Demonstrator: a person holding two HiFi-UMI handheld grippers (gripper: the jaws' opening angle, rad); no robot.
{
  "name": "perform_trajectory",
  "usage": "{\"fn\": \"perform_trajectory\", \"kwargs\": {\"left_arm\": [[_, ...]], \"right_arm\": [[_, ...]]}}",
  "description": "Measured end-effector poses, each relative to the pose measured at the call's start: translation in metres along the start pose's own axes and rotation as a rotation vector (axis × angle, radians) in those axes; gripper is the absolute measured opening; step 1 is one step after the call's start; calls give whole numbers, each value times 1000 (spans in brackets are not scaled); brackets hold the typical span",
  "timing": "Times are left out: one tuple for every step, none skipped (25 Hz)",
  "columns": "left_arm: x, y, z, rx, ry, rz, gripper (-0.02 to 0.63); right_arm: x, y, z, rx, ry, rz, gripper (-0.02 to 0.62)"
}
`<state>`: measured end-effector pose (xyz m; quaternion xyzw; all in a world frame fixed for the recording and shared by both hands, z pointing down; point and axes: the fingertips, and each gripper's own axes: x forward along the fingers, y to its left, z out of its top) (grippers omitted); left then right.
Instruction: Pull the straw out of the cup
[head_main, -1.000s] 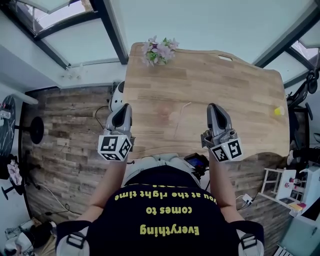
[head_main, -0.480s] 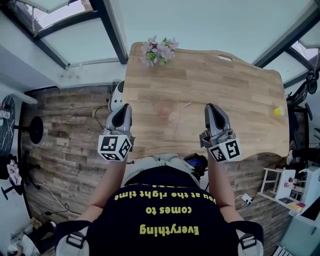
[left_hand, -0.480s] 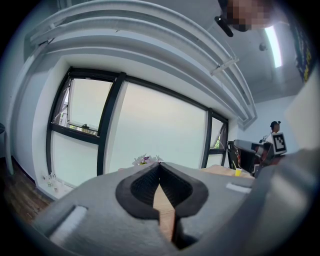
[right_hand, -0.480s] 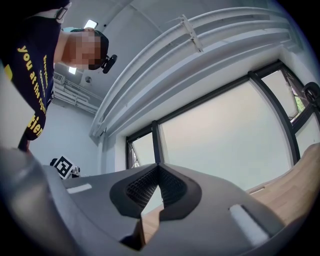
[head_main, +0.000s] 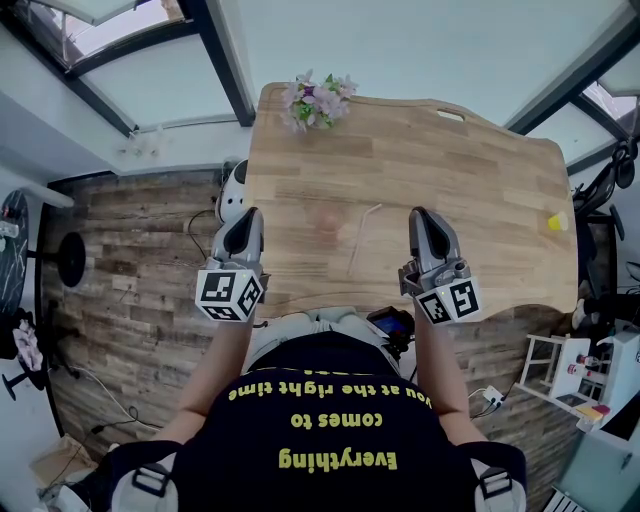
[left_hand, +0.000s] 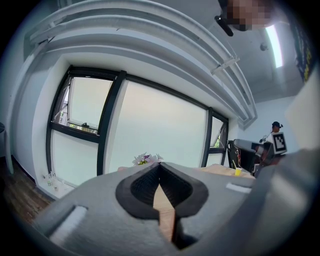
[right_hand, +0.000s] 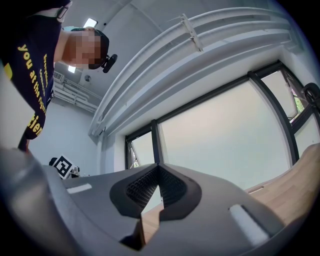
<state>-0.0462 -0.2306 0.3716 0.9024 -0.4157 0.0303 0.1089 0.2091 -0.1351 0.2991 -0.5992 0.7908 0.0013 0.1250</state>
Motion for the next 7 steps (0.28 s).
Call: {"fn": "perform_trajectory", "kwargs": {"left_arm": [[1,0,0,0,1,0,0],[1,0,-1,0,2,0,0],[2,1,-1,1,3,0,0],[2,1,-1,1,4,0,0],[3,2,-1,1,4,0,0],[3,2,-1,0,5,0,0],[3,2,-2,0,5,0,0]], "right_arm": [[0,0,0,0,1,-1,6],[1,-1,-1,-1,2,-2,6],[1,-1,-1,-1,2,-2,6],[2,-1,-1,-2,2,-1,6],[3,-1,-1,-3,1,-1,6],[3,-1,-1,-3,1,0,6],[4,-1,-1,-4,1,0,6]]}}
